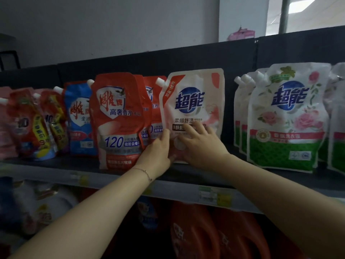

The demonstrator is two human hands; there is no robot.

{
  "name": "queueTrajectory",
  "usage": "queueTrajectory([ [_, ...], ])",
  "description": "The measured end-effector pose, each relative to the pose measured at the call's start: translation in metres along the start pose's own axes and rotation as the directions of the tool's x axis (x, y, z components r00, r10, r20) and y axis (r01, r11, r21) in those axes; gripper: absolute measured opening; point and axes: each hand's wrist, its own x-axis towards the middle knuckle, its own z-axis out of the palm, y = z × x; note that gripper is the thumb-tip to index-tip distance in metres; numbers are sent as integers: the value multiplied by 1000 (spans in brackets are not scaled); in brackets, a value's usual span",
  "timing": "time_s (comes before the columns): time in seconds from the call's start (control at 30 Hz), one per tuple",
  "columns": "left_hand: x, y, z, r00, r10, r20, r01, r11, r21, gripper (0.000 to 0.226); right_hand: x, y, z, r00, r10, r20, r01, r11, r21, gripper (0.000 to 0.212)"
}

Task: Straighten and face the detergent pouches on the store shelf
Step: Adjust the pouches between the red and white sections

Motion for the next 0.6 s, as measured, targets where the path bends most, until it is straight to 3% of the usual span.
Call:
queueTrajectory([
  [0.13,-27,-5,-17,993,100,-63,-81,962,262,20,4,-20,1,973,-62,-220,77,995,61,28],
  [0.27,-48,-23,-37,981,100,-163,-34,930,367,20,12,-48,-1,943,-133,-304,168,981,92,20],
  [0.43,-65,-58,-56,984,22,-174,57,899,435,14,20,-72,-5,910,-177,-375,242,961,133,17],
  [0.6,-75,-85,-68,979,-147,-141,195,872,449,34,31,-87,-4,897,-245,-369,310,942,129,18],
])
